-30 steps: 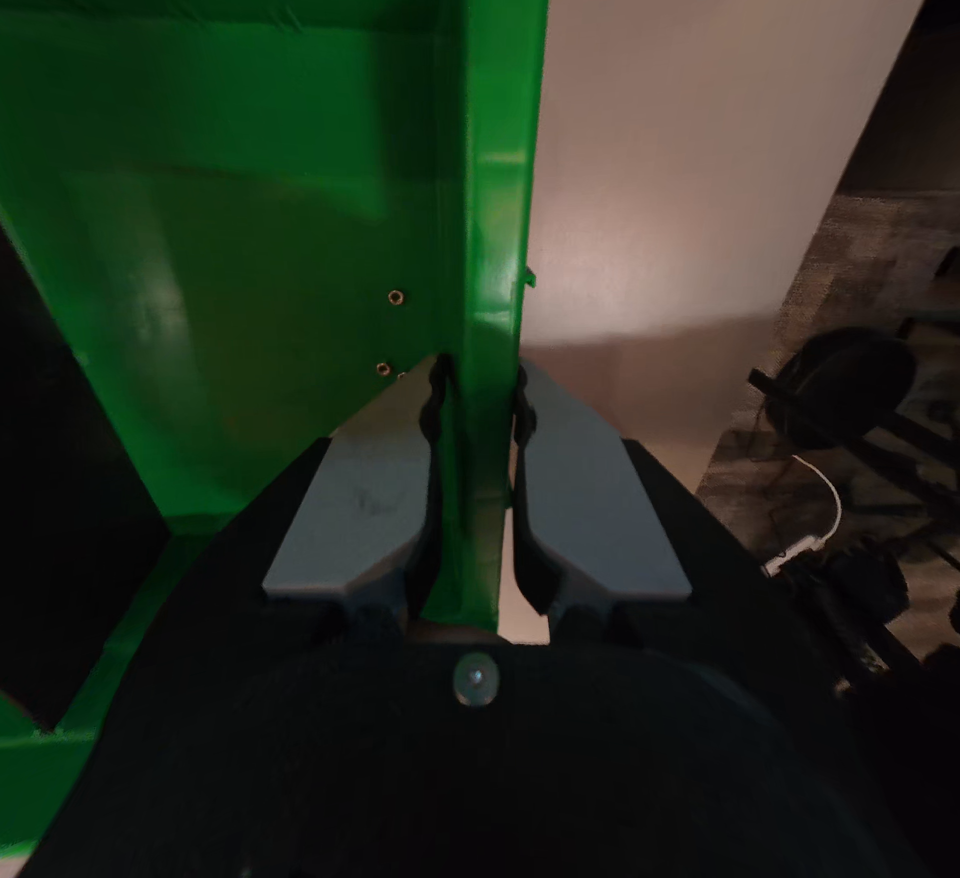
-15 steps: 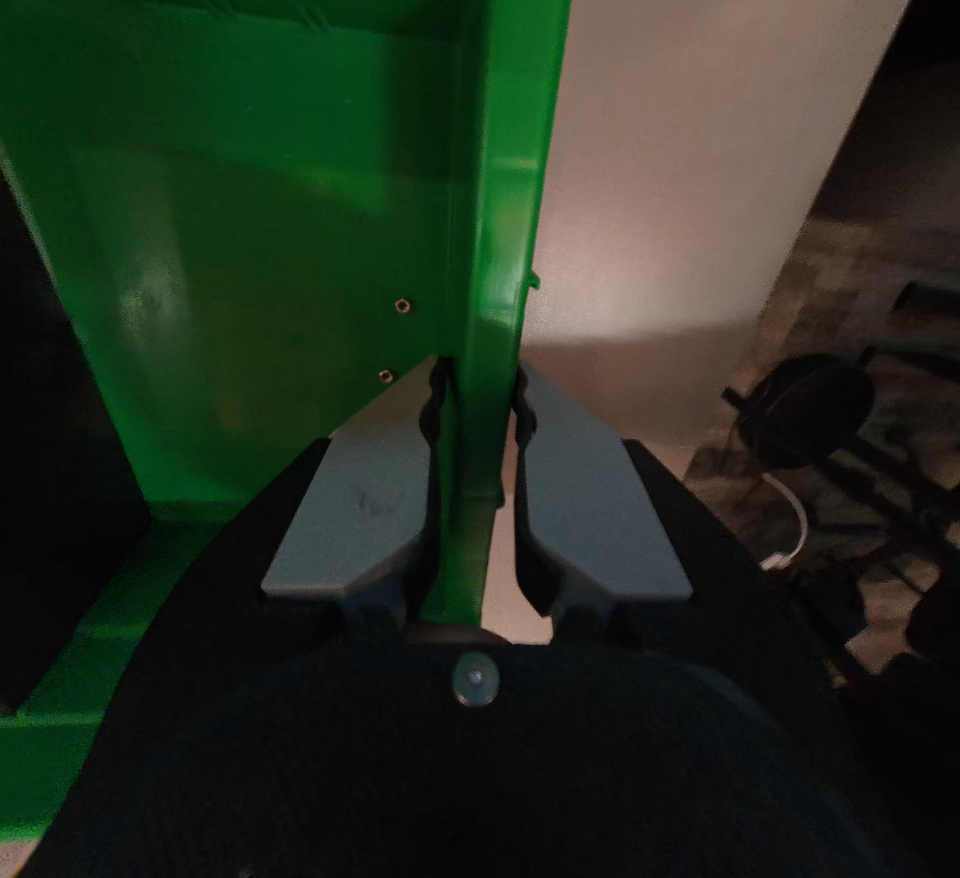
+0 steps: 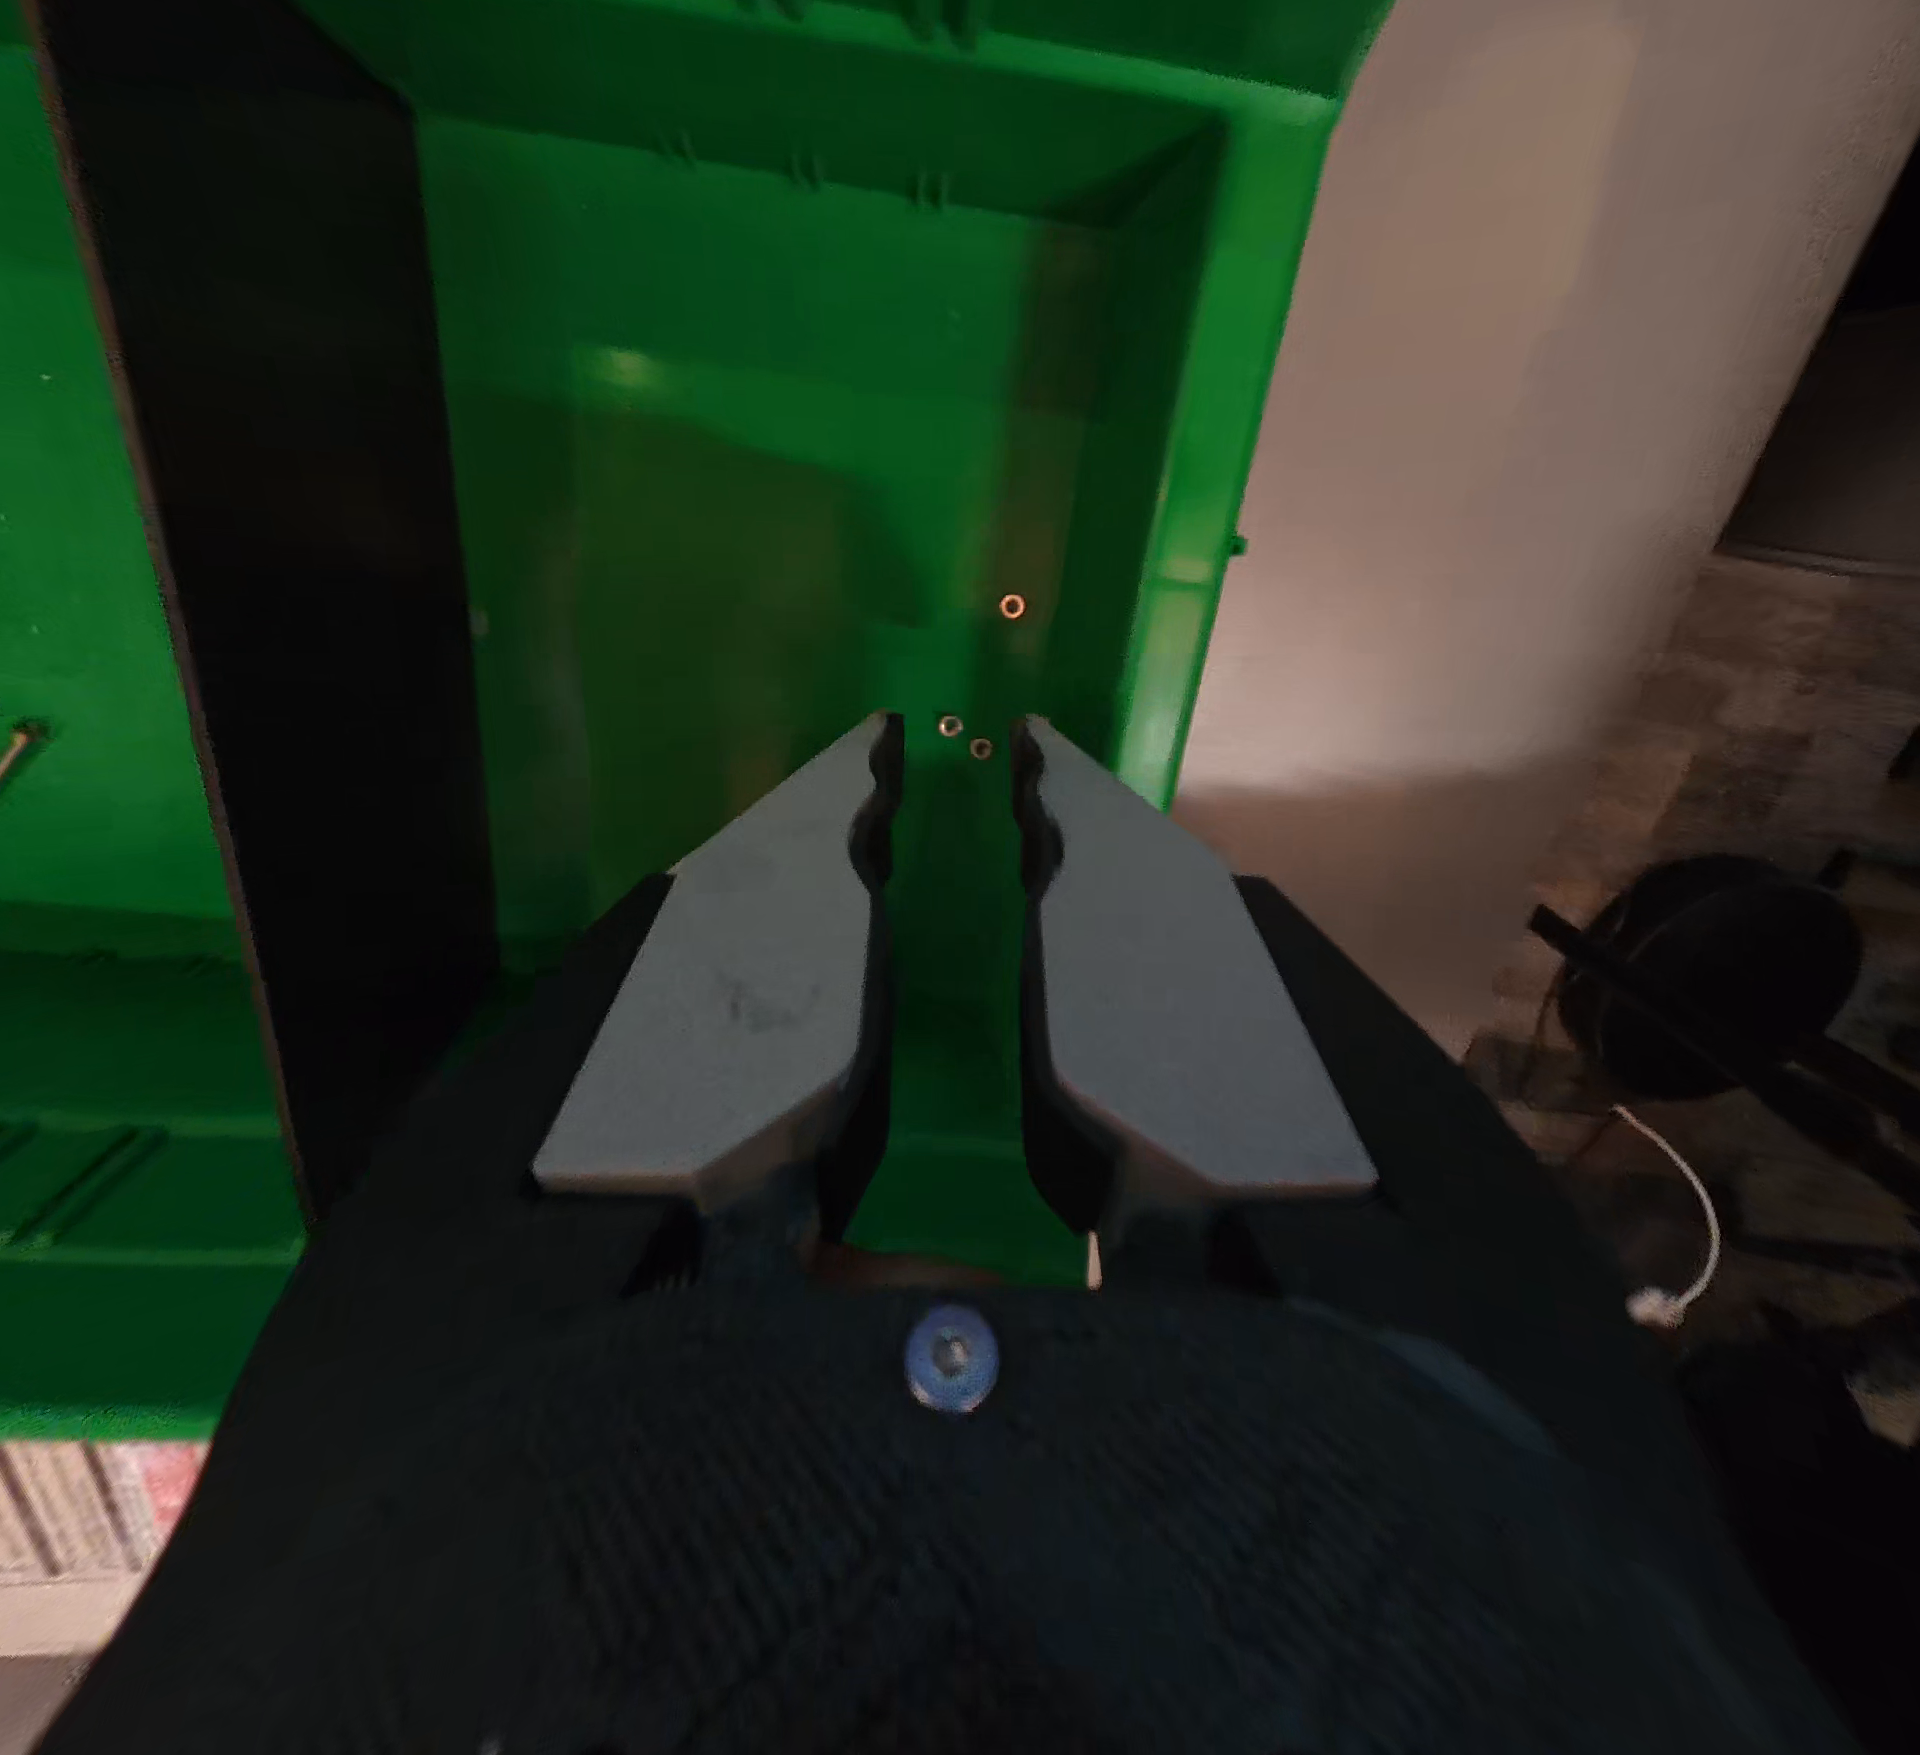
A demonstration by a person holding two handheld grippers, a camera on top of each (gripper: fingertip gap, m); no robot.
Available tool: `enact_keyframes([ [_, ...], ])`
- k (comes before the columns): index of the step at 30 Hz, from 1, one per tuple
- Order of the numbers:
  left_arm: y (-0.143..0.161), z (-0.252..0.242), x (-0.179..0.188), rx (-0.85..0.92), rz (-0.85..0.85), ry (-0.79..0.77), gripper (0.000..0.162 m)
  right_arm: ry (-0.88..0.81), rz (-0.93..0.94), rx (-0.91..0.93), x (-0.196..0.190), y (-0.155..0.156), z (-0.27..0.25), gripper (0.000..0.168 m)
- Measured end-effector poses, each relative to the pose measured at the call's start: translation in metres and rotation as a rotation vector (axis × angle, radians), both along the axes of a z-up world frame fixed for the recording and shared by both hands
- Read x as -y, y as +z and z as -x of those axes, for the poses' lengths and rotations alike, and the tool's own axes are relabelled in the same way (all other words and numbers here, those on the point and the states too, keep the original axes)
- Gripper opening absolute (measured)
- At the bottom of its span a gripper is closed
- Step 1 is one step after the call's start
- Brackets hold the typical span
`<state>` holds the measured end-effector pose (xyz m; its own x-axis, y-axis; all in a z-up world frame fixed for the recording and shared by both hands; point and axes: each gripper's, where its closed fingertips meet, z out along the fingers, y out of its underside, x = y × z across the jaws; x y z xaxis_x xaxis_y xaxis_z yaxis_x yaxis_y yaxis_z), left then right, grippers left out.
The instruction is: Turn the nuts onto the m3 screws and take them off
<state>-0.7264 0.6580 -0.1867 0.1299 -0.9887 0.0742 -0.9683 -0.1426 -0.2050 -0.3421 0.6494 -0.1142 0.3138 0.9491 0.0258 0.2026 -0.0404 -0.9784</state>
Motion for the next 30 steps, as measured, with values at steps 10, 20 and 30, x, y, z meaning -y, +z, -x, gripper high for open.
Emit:
enact_keyframes([
  [10, -0.033, 0.012, -0.003, -0.155, 0.026, -0.061, 0.024, 0.003, 0.025, -0.012, -0.004, -0.001, -0.002, 0.02],
  [20, -0.041, 0.015, -0.012, -0.22, -0.054, -0.05, 0.005, 0.012, 0.012, -0.024, -0.001, 0.005, -0.003, 0.02],
  [30, -0.041, 0.012, -0.016, -0.216, -0.057, -0.032, 0.004, 0.023, -0.01, -0.03, 0.005, 0.009, -0.001, 0.02],
])
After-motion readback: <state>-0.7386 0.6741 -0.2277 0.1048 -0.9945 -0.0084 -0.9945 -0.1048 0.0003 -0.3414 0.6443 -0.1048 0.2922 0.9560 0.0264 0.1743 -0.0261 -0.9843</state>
